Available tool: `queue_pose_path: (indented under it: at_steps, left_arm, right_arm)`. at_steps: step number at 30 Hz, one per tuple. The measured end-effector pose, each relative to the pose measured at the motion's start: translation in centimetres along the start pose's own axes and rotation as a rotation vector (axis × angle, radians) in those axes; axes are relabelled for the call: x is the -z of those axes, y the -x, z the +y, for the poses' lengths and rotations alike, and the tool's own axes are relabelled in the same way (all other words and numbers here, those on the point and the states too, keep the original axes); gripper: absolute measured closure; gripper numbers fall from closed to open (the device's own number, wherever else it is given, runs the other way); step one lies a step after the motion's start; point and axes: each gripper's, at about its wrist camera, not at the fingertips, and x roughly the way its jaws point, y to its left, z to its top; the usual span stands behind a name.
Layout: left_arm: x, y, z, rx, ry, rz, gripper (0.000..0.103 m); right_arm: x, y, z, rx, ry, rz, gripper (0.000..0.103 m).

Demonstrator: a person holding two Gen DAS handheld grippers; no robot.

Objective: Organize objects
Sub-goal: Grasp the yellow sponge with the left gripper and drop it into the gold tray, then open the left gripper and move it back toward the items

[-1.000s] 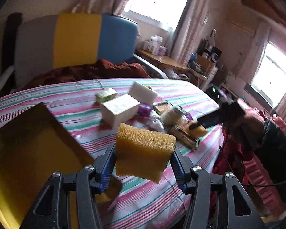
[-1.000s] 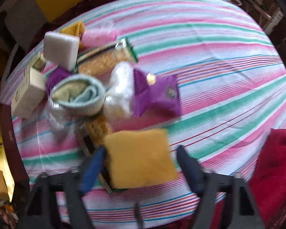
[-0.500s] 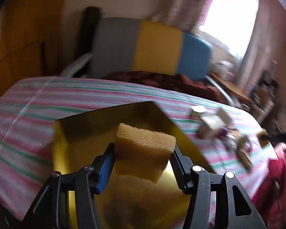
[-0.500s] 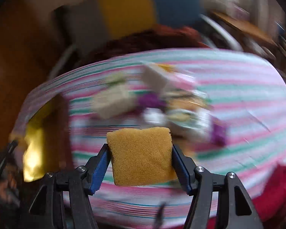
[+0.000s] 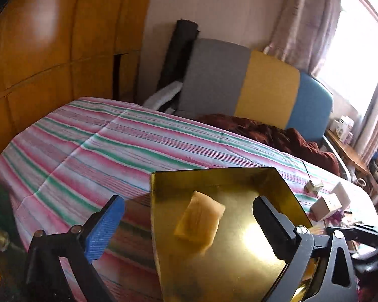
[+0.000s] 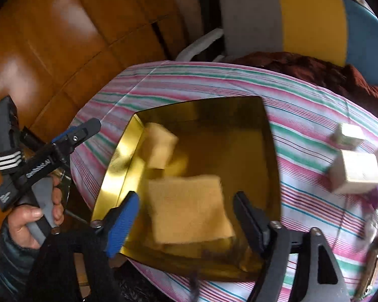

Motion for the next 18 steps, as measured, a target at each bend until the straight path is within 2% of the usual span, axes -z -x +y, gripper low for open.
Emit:
queue_pose_path:
  at_steps: [4,5,9,11,12,15,18]
  left_arm:
    - [1.1,1.3,0.7,-0.016,0.015,0.0,0.001]
    - [1.4,1.5,0.9,-0.023,0.022,0.005,0.001]
    - [2.2,1.8,0.5,-0.064,0.033,0.006,0.001]
    - [2.5,2.1,0.1,-0.084,0.031,-0.003,0.001]
    - [2.6,2.2,-0.1,-0.094,0.027,-0.01,0.001]
    - [2.7,2.8,-1.1,-0.098,-0.006,-0.033,0.001]
    - [2.9,3.1,-2.3,-0.111,-0.049,-0.046,0.001]
  right_arm:
    - [0.8,-0.4,2.7,0.086,0.123,-0.037,0.02]
    - [1.0,-0.3,3.6,0.143,0.169,-0.073,0.02]
    - [2.5,1.3,5.5,0.272,0.263,-0.231,0.02]
    - [3.3,1.4,6.0,0.341,0.277,-0.273,0.02]
    - [3.4,1.3,6.0,0.35,0.274,-0.264,0.02]
    - [3.6,0.0,5.1,0.288,0.219,-0.174,0.022]
    - [4.3,-0.1,4.5,0.269,0.177,-0.162,0.022]
